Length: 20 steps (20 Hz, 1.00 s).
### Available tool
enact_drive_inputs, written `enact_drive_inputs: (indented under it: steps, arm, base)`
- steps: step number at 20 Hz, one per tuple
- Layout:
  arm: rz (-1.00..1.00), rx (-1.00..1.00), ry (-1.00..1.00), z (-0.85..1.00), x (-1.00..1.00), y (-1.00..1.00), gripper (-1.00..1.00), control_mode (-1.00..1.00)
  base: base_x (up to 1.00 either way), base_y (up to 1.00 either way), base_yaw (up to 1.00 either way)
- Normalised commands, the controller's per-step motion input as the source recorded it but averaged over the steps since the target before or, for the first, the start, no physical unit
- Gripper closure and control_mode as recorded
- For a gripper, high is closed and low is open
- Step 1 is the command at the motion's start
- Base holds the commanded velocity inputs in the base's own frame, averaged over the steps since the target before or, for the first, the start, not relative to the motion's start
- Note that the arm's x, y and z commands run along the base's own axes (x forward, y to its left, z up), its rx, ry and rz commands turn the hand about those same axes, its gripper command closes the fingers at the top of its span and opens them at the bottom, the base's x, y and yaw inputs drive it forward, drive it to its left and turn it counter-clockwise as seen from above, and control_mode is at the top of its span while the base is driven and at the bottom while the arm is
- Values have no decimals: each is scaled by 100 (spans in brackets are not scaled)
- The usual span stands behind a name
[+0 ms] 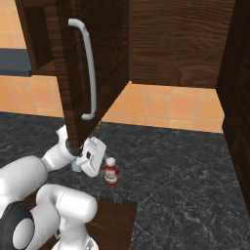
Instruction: Put the shaker and condiment bottle from the counter next to their counterparts in the cabinet.
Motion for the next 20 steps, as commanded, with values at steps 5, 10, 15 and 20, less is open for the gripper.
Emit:
enact_drive_inputs:
  steps: [5, 10, 15, 20]
  arm:
    - [1, 2, 0, -14, 1, -12, -100, -100]
    - [0, 3, 0, -13, 0, -14, -100, -100]
    - [0, 2, 0, -10, 0, -11, 100, -100]
    - [0, 2, 1, -8, 0, -6, 100, -100]
  base:
    - [0, 0, 0]
    - [0, 0, 0]
    - [0, 0, 0]
    - [0, 0, 0]
